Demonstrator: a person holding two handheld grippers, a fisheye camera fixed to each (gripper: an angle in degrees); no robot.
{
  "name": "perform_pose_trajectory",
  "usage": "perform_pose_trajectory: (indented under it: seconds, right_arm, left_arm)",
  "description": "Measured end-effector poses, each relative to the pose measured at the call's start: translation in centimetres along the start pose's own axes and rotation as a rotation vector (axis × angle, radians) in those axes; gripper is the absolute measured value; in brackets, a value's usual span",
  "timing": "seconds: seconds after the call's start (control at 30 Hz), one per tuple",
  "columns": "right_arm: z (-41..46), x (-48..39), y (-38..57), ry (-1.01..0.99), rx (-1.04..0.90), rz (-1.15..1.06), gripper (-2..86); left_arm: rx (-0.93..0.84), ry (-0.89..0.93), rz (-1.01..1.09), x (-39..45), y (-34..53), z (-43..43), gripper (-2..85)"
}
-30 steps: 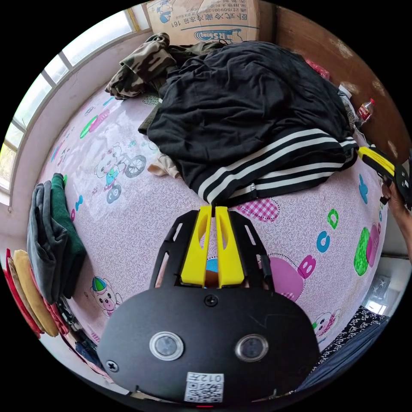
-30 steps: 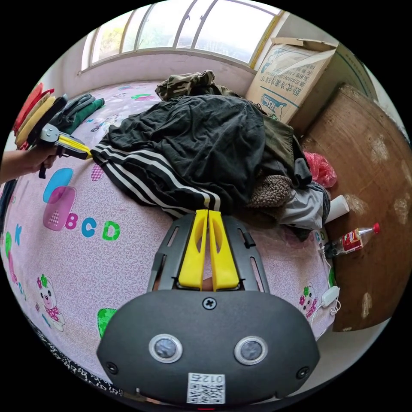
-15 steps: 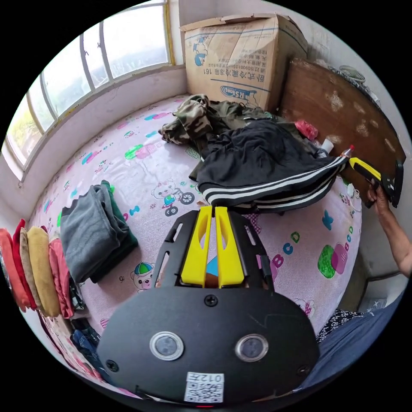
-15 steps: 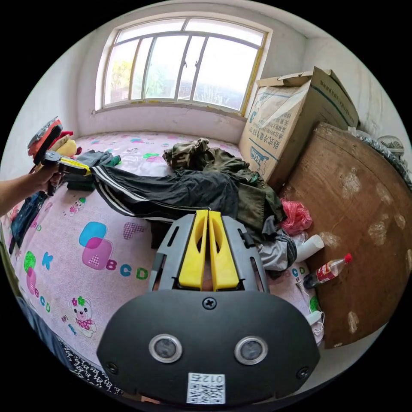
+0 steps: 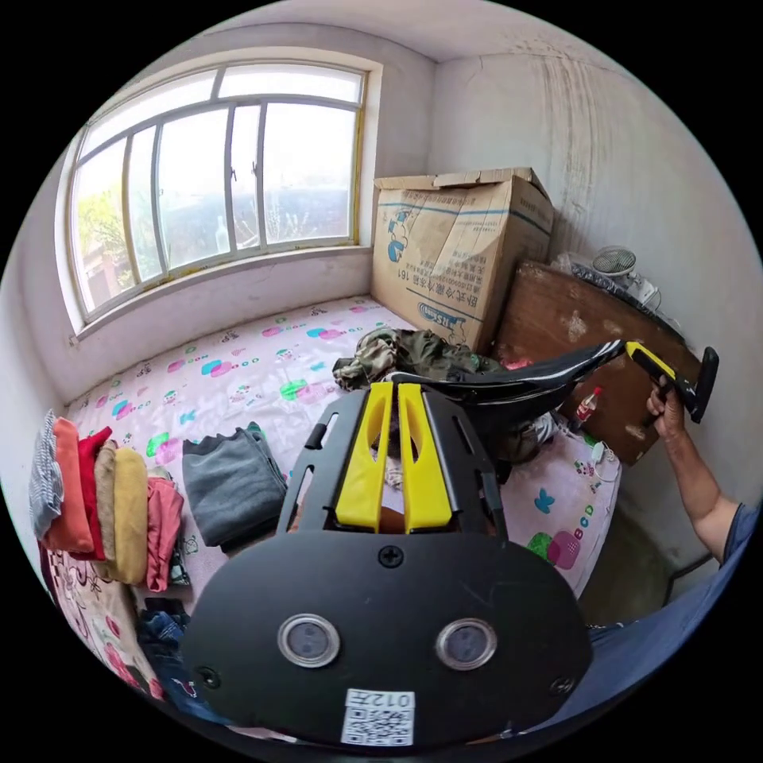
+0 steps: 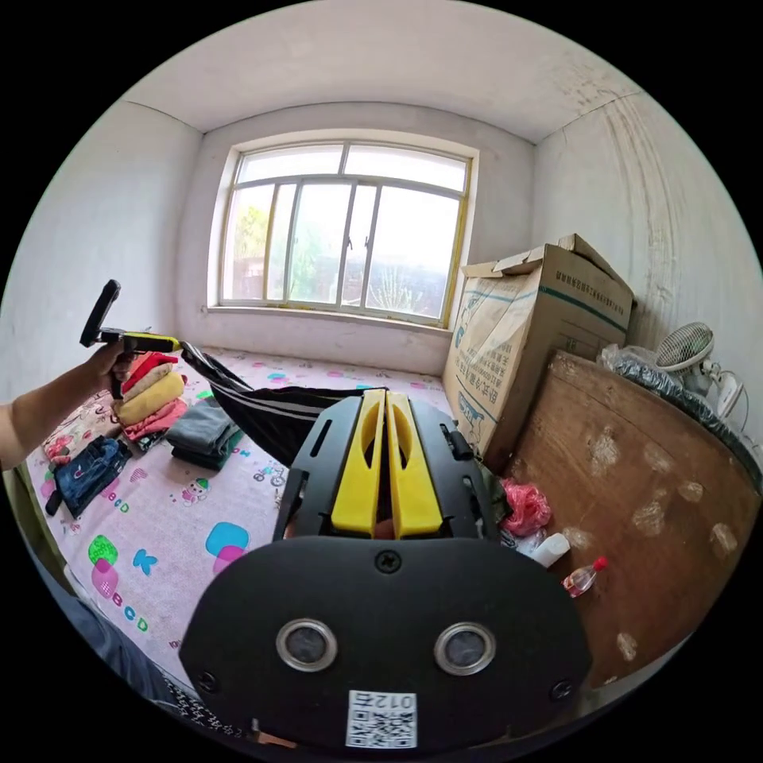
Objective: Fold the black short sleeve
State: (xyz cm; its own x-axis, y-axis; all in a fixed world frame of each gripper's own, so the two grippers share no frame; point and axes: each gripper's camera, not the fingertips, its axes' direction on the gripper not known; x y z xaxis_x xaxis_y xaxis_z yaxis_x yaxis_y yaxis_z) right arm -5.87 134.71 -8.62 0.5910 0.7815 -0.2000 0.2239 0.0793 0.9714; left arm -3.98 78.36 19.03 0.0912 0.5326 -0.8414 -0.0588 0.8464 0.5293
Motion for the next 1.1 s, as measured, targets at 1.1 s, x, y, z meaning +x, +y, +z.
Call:
perform_pose_trajectory:
  seconds: [1.1]
  right_arm:
    - [-5.2,-6.0,-12.2,-0.209,0.067,-0.152,-0.1]
  left_arm:
    - [0.158,0.211,-0.239,-10.4,-14.7,-35.3,0.1]
